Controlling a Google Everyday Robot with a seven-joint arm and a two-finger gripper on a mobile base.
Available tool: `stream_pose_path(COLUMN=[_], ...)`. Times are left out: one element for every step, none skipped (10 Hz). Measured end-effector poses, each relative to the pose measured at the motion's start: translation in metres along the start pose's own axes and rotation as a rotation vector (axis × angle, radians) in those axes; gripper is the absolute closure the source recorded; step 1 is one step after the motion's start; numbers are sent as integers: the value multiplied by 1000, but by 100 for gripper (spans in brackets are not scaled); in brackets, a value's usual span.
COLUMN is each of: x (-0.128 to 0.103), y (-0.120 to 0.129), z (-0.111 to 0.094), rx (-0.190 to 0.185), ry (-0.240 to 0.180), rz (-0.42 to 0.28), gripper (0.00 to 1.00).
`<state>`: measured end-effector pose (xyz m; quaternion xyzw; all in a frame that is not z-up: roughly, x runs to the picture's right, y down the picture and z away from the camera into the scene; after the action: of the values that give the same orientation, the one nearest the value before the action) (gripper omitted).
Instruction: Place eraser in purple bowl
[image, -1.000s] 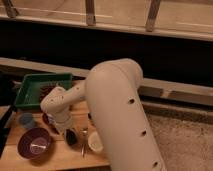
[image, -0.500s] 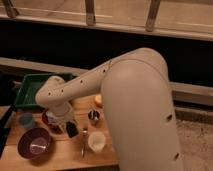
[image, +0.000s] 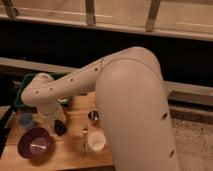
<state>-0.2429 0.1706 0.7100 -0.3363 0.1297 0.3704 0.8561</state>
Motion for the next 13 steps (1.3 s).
stream_pose_path(x=[-10,-15,-18,-20,-21,-24,-26,-28,-27,-25,-23,-20,-19], y=[25,44,63,79,96,114,123,128,126,119,105,96,93], z=[-1,-4,-6,-8,-7,-4,2,11,17,22,26,29,30], rx=[-32,-51,-65,-74,-79,-80,-82,-81,-87,-95,-99,-100,-100], ry=[-6,-11,-15,-15,-10,-2,4,2,-1,-6,-11,-14,-13], rz=[-91,-160,-227,-276,-328,-383,-411,-425,-415,-398,-375,-359,-349], gripper=[84,84,84,84,84,84,82,73,64,54,42,32,25])
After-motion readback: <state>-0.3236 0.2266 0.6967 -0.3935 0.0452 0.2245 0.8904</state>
